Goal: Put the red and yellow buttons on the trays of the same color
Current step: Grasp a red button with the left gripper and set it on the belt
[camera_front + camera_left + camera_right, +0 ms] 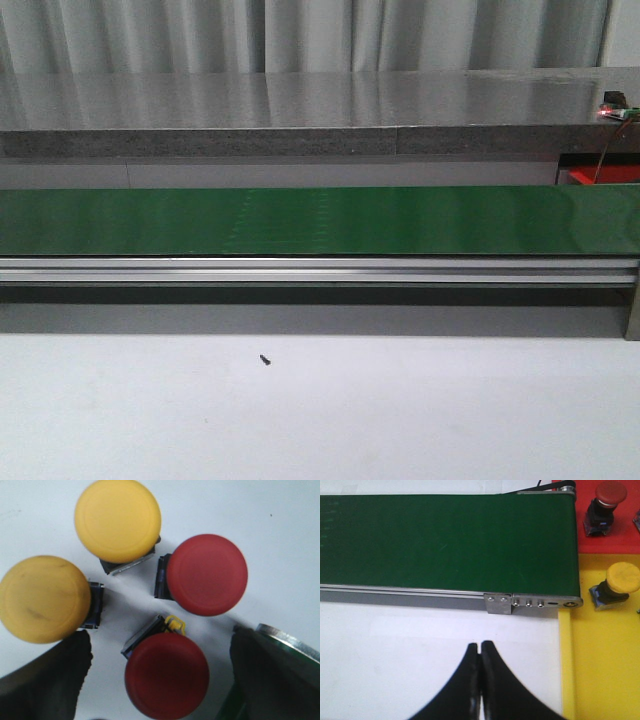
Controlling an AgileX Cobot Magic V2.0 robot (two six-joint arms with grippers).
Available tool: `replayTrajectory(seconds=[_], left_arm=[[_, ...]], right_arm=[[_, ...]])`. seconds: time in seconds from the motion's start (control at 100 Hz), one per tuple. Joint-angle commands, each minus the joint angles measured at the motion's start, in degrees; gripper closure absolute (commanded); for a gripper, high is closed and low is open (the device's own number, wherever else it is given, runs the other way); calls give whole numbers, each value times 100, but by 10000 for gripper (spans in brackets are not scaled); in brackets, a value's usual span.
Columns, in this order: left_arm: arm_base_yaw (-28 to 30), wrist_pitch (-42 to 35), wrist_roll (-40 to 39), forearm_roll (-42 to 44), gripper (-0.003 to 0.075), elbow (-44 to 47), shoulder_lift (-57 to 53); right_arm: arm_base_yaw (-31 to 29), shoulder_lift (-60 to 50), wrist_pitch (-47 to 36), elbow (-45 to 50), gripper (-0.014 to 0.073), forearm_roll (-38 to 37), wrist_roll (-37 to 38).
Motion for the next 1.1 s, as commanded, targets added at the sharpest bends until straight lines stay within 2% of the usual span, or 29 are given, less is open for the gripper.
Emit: replayTrajectory(seconds=[0.0, 0.21, 0.33, 0.77, 1.09], left_arm=[[15, -215, -43, -36, 224, -186, -262], [15, -215, -43, -36, 486, -186, -252], [15, -176, -43, -36, 566, -186, -252], [15, 11, -43, 19, 569, -186, -801], [1, 454, 12, 160, 569, -186, -1505]], right_arm=[[-7, -32, -316, -145, 699, -26, -37], [-7, -32, -316, -145, 699, -26, -37], [-6, -32, -326, -145, 699, -26, -37], [-6, -32, -326, -145, 699, -26, -37], [-6, -32, -332, -145, 699, -26, -37]])
